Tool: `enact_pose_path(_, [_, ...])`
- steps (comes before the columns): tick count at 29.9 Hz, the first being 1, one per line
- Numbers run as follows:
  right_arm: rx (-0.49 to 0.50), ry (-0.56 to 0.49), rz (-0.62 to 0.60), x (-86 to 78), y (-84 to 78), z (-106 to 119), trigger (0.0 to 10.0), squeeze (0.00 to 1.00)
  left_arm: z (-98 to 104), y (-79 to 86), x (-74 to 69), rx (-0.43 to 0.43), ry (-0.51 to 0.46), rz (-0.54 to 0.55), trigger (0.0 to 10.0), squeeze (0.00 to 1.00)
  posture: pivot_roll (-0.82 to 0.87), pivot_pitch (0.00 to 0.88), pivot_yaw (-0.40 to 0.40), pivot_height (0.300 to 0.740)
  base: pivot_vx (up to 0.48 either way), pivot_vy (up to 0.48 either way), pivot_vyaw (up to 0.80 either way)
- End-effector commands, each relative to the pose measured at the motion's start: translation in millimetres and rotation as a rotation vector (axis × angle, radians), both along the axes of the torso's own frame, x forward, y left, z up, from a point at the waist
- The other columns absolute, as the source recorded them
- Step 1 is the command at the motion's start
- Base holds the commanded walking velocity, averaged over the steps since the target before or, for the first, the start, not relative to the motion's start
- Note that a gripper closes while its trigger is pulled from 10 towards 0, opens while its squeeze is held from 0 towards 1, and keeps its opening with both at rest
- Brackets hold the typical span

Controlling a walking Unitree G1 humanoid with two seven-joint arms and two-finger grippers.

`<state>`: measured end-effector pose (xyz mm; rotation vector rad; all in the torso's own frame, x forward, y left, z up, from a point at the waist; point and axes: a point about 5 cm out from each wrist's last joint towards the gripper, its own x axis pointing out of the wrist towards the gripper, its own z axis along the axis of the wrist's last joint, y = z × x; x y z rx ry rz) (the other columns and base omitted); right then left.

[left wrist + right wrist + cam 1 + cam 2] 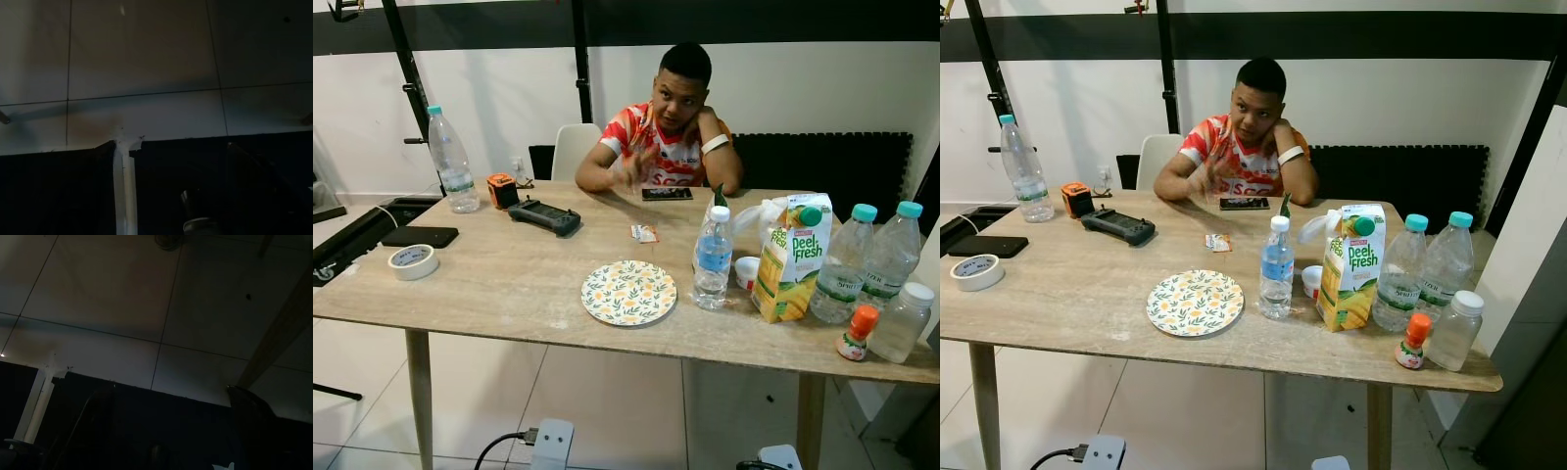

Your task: Restocking fridge

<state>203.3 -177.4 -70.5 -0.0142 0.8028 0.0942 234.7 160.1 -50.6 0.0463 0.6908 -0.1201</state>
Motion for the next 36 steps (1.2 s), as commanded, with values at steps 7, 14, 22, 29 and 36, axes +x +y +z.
enact_pose_path(7, [0.016, -0.021, -0.017, 1.9, -5.6, 2.3, 0.0, 0.0, 1.5, -6.5, 2.4, -0.037, -0.008, -0.003, 0.0, 0.0, -0.02, 0.026, 0.036, 0.74, 0.0, 0.0, 0.0])
enact_pose_path(14, [0.016, -0.025, -0.027, 2.7, -7.7, 3.1, 0.0, 0.0, 3.9, -5.6, 6.9, -0.028, -0.011, 0.008, 0.0, 0.0, -0.03, 0.022, 0.045, 0.74, 0.0, 0.0, 0.0])
enact_pose_path(22, [0.009, -0.035, -0.043, 1.4, -14.1, 3.7, 0.0, 0.0, 6.2, -12.4, 11.2, -0.057, -0.01, -0.017, 0.0, 0.0, -0.05, 0.022, 0.061, 0.74, 0.0, 0.0, 0.0])
enact_pose_path(29, [-0.051, -0.028, -0.081, 0.2, -24.9, 4.0, 0.0, 0.0, 5.7, -20.2, 12.9, 0.013, 0.019, -0.103, 0.0, 0.0, -0.06, 0.036, 0.064, 0.74, 0.0, 0.0, 0.0])
enact_pose_path(36, [-0.088, -0.005, -0.063, -0.6, -32.0, 4.1, 10.0, 0.0, 2.7, -16.7, 10.7, 0.049, 0.043, -0.062, 10.0, 0.0, -0.07, 0.047, 0.06, 0.74, 0.0, 0.0, 0.0])
